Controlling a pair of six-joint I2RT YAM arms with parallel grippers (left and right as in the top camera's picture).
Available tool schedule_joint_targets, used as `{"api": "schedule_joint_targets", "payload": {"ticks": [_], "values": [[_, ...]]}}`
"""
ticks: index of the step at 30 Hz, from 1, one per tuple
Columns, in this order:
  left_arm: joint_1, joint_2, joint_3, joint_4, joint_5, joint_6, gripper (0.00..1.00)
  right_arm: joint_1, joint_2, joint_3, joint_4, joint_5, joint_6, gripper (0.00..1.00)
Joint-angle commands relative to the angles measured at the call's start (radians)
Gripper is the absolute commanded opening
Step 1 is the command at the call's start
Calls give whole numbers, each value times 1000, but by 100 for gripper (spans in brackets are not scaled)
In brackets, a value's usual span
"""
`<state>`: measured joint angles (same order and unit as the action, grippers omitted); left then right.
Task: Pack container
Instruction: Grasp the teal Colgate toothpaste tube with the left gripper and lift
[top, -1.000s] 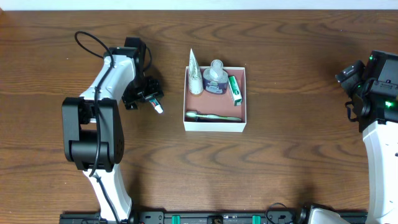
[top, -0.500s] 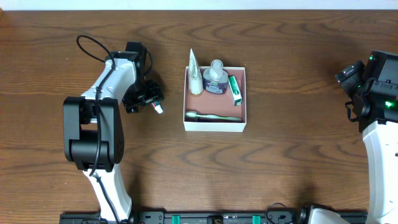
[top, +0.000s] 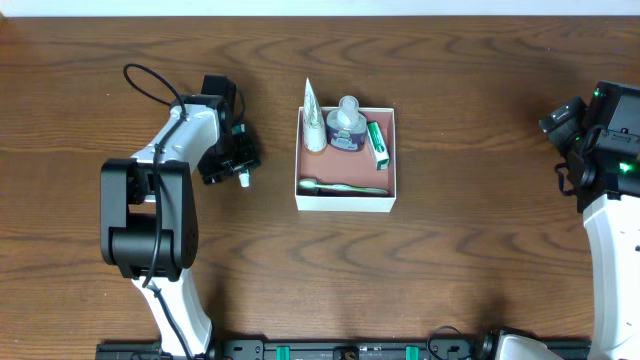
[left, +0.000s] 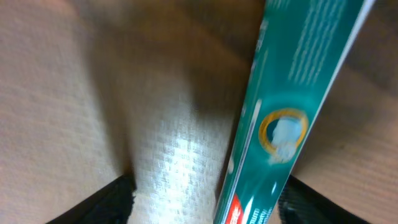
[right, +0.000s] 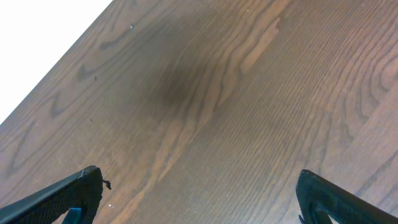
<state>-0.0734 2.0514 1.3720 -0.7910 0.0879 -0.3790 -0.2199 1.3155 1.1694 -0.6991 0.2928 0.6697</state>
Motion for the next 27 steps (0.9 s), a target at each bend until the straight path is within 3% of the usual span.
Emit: {"api": "schedule_joint_targets", "payload": {"ticks": [1, 8, 9, 13, 16, 22, 23, 27], "values": [[5, 47, -33, 42, -14, 69, 69, -6, 1, 10, -1, 21, -1, 99], [5, 47, -33, 74, -21, 129, 66, -6, 1, 10, -1, 21, -1, 99], [5, 47, -33, 75, -21, 128, 63, -6, 1, 10, -1, 21, -1, 99], [5, 47, -33, 71, -21, 128, 33, -6, 1, 10, -1, 21, -1, 99], [5, 47, -33, 66, -21, 128, 20, -6, 1, 10, -1, 21, -1, 99], [5, 47, -32, 34, -21, 128, 19, -6, 1, 10, -1, 21, -1, 99], [5, 47, -28, 22, -21, 128, 14, -6, 1, 10, -1, 21, -1, 99], [5, 43, 23, -61, -21, 140, 11, -6, 1, 10, -1, 21, -1, 99]]}}
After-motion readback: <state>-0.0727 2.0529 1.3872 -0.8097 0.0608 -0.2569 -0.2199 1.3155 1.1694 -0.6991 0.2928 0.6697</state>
